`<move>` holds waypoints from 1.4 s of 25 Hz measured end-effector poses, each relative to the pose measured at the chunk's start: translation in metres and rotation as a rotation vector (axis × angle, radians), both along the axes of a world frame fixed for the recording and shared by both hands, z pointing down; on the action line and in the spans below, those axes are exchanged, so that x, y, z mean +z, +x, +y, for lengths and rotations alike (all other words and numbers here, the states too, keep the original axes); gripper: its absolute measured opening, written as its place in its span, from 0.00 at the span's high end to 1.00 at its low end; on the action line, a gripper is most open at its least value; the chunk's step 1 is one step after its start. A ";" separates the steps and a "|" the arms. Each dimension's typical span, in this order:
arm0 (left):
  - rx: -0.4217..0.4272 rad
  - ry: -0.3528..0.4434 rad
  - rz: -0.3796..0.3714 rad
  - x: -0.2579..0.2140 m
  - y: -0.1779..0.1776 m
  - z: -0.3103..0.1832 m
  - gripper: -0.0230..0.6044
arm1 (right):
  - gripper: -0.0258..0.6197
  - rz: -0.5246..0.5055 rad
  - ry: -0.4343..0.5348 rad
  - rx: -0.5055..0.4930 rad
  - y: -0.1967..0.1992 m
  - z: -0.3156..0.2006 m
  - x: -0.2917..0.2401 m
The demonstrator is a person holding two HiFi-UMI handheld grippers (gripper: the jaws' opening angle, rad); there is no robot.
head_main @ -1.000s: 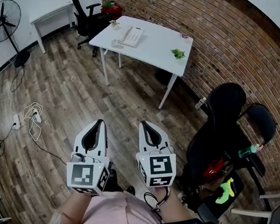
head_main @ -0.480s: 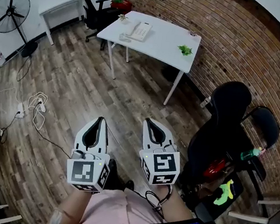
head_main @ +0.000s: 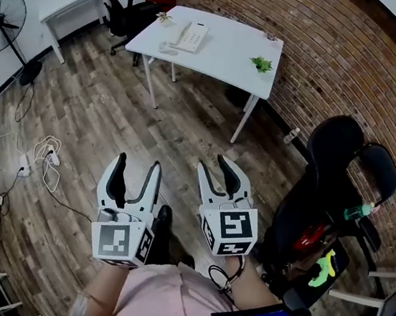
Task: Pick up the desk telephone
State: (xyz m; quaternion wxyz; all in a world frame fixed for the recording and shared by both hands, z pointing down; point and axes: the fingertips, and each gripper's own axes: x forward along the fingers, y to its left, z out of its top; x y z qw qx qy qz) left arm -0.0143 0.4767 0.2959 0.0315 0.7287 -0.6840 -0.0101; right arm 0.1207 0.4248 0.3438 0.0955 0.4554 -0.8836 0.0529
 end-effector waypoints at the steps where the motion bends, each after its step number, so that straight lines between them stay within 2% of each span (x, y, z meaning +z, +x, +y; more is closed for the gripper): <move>1: 0.005 -0.002 0.008 0.001 -0.004 -0.012 0.51 | 0.69 0.004 -0.005 0.000 -0.004 -0.010 0.003; 9: 0.060 -0.036 0.020 0.022 -0.048 -0.116 0.51 | 0.68 0.021 -0.061 0.053 -0.041 -0.103 0.029; 18: 0.105 -0.008 0.031 0.006 -0.101 -0.207 0.51 | 0.70 0.031 -0.020 0.082 -0.095 -0.185 0.005; 23: 0.132 0.002 0.041 0.002 -0.111 -0.236 0.51 | 0.71 0.030 0.001 0.111 -0.103 -0.210 -0.006; 35: 0.193 -0.053 0.035 0.026 -0.103 -0.292 0.49 | 0.72 0.017 -0.012 0.160 -0.096 -0.263 0.005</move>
